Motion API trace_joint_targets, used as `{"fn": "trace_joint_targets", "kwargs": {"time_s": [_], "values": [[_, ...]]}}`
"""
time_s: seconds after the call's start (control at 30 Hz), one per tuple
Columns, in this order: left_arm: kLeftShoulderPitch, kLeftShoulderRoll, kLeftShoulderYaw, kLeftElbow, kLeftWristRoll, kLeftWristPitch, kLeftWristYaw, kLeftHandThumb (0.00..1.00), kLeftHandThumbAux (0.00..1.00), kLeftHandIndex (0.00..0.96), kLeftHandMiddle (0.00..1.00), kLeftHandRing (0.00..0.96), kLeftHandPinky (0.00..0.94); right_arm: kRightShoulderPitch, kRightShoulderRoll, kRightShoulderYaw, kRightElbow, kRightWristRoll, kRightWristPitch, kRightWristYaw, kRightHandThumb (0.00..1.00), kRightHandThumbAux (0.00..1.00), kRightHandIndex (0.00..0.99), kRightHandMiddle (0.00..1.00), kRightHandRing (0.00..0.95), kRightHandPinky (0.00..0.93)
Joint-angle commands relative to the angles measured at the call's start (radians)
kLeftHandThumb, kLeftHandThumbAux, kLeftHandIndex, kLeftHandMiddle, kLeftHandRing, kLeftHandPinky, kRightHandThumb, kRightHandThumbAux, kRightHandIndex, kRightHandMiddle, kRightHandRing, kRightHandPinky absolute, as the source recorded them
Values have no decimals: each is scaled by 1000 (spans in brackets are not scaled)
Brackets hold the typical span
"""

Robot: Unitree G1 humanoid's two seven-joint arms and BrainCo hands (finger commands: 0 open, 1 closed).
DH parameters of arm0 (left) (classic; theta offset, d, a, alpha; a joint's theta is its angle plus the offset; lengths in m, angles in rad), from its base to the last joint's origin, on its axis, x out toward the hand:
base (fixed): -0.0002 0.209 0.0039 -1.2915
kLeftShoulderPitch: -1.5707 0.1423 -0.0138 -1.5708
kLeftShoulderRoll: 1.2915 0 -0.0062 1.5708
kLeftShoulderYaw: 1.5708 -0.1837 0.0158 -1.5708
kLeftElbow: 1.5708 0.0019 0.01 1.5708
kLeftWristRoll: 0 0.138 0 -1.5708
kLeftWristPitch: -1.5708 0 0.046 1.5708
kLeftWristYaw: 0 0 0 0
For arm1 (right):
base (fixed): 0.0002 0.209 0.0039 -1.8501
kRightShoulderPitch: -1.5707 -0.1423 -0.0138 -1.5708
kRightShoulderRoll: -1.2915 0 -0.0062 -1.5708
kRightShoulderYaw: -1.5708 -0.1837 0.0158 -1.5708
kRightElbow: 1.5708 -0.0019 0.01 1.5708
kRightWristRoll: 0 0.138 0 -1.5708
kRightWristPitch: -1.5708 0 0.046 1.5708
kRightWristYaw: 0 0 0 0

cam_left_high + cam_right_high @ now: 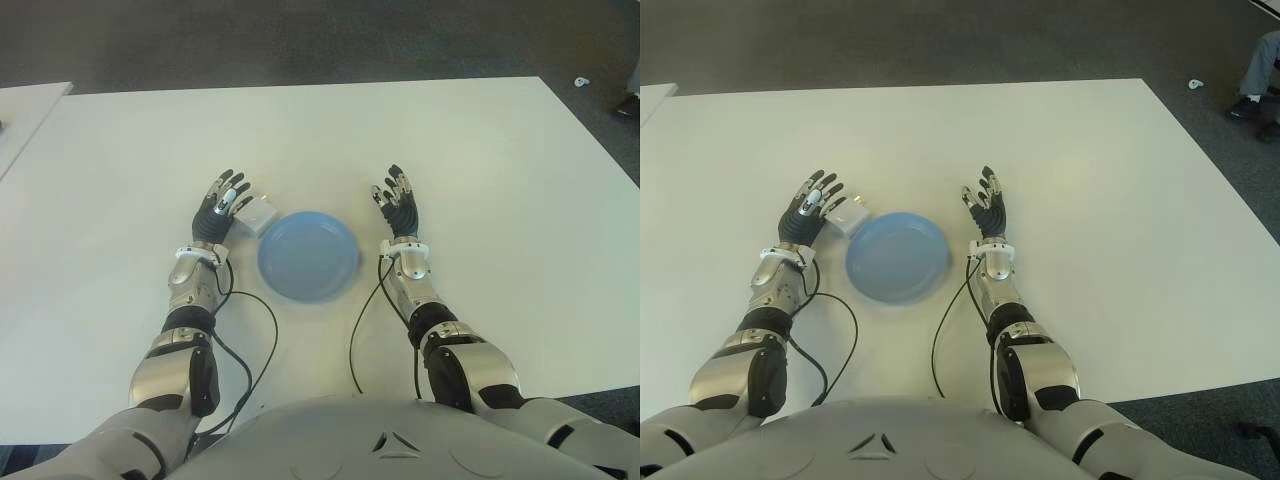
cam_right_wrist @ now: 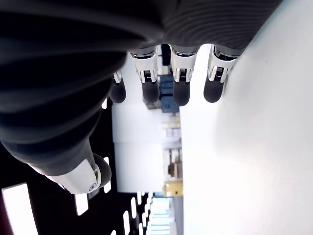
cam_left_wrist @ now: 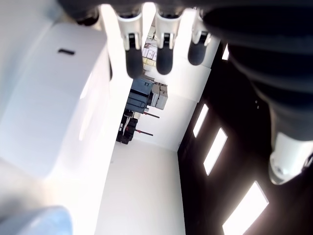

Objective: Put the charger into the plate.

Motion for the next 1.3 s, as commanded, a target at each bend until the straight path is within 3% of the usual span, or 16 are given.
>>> {"fn": "trace_joint_targets", "kwargs": {"time_s": [0.03,0.43,0.53,0.6,0.67,0.97,1.3], "values": [[37,2,-5,31,19,46,36,74,574,120,129,144,206,91,21,3,83,-3,87,2,178,684,52,75,67,105],[42,-1,-6,8,15,55,58,111,580,145,153,169,239,93,20,6,79,-7,86,-6,174,693,51,74,63,97],[72,-18,-17,-123,17,100,118,130,595,170,172,184,255,94,20,6,78,-6,85,-3,172,691,53,74,65,101],[138,-45,-39,-334,25,182,198,156,616,181,179,189,255,95,20,6,77,-6,85,-2,172,690,53,75,67,103],[181,-62,-56,-464,60,218,279,193,643,183,176,183,230,96,20,7,75,-7,86,-4,175,689,53,75,67,100],[204,-56,-108,-577,259,154,482,369,677,137,139,138,137,99,20,12,72,-10,90,-13,193,696,49,73,63,86],[277,-86,-167,-766,360,134,584,543,577,98,108,118,149,100,21,13,70,-9,92,-18,193,709,50,78,65,80]]}}
